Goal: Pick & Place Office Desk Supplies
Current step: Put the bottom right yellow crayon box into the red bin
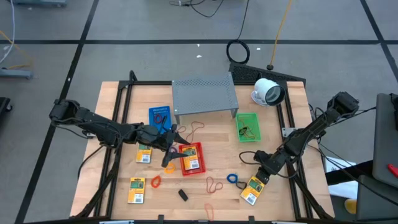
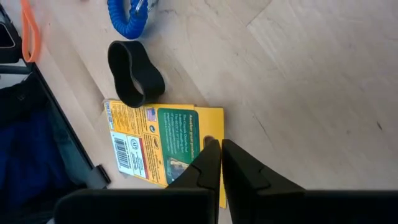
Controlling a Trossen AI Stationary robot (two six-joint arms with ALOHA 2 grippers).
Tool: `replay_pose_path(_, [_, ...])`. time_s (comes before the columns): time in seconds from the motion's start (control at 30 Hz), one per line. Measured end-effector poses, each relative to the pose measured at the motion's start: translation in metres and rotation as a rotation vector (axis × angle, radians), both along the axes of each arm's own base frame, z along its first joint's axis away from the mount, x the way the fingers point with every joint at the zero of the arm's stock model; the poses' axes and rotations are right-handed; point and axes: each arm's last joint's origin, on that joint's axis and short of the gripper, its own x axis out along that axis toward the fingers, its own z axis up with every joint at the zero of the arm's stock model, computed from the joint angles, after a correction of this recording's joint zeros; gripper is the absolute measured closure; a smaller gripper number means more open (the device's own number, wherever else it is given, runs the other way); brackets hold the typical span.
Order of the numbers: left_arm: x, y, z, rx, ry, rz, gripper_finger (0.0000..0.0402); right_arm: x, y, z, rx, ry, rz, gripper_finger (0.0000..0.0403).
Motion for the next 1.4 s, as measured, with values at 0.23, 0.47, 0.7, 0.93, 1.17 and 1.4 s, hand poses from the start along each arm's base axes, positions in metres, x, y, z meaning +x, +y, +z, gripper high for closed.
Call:
replay_pose_path(0.23, [0.000,0.000,0.000,0.001,0.003,0.000,0.0147,-0.002,-0.001,-0.001,-0.001,0.041,-0.035,0.0359])
replay_pose_path(0.47, [0.000,0.000,-0.001,0.002,0.007,0.000,0.0147,-0.006,-0.005,-0.013,0.038,0.056,-0.083,0.0285])
replay_pose_path(0.7, [0.000,0.000,-0.001,0.002,0.007,0.000,0.0147,-0.011,-0.009,-0.028,0.166,-0.027,-0.123,0.0245])
replay_pose_path(0.93, [0.000,0.000,-0.001,0.002,0.008,0.000,0.0147,-0.016,-0.013,-0.037,0.258,-0.056,-0.171,0.0246])
replay_pose_path(1.17, [0.000,0.000,-0.001,0.002,0.009,0.000,0.0147,-0.016,-0.013,-0.037,0.268,-0.055,-0.178,0.0257])
replay_pose_path(1.4, [0.000,0.000,-0.002,0.004,0.020,0.000,0.0147,-0.016,-0.013,-0.037,0.276,-0.058,-0.183,0.0267])
